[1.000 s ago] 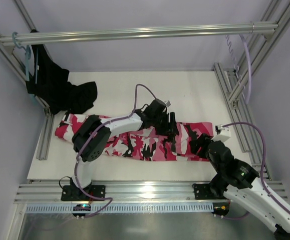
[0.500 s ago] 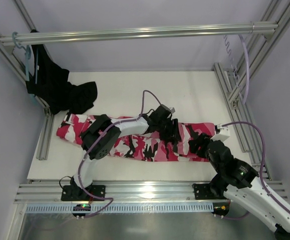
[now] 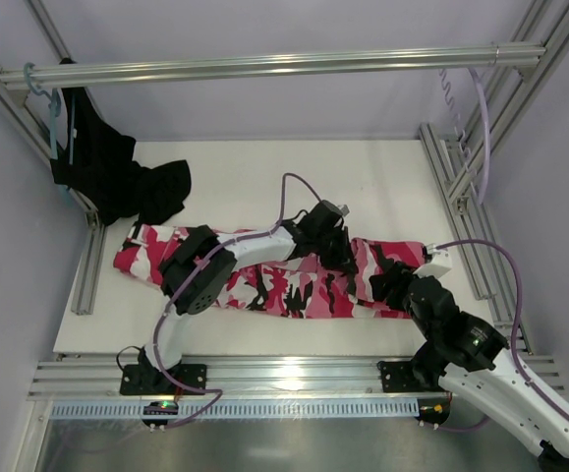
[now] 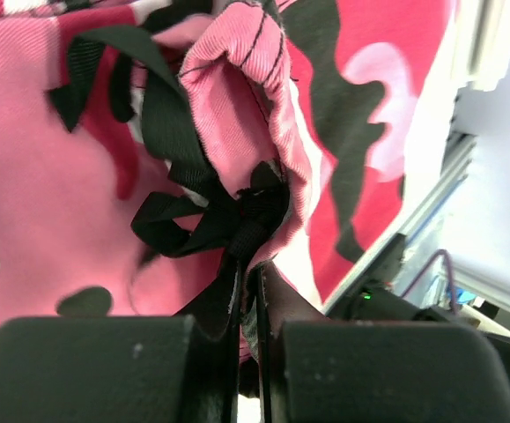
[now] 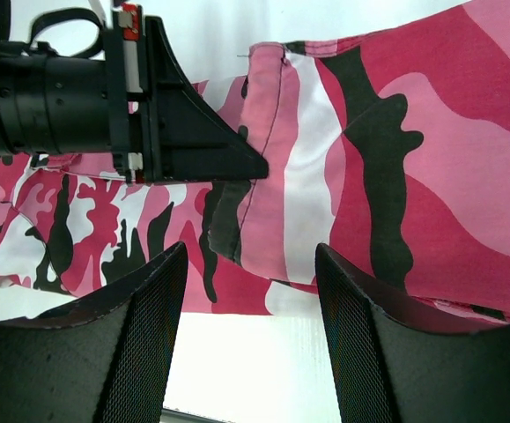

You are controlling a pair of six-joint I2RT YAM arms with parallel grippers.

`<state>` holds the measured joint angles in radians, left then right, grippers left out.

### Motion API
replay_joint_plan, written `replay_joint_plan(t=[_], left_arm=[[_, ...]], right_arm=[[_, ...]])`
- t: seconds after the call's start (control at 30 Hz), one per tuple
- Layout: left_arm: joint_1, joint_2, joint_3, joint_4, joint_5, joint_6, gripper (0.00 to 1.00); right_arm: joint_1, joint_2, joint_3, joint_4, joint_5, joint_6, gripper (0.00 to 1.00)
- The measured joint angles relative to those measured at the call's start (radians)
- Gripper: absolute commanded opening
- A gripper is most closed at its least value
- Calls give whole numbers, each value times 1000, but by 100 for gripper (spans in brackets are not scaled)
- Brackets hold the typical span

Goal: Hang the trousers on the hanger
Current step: Fold the trousers

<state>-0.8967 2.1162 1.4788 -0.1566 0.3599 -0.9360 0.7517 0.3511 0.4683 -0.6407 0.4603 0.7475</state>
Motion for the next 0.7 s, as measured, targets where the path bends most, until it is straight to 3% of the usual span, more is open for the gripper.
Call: replay_joint_plan(t=[0.37,0.7], left_arm=[[30,-176,24,-222,-130,32,0],[256,-401,38,-648,-370,232,0]], right_arm=[[0,23,24,11,1,16,66],[0,247,154,69,-21,13,83]])
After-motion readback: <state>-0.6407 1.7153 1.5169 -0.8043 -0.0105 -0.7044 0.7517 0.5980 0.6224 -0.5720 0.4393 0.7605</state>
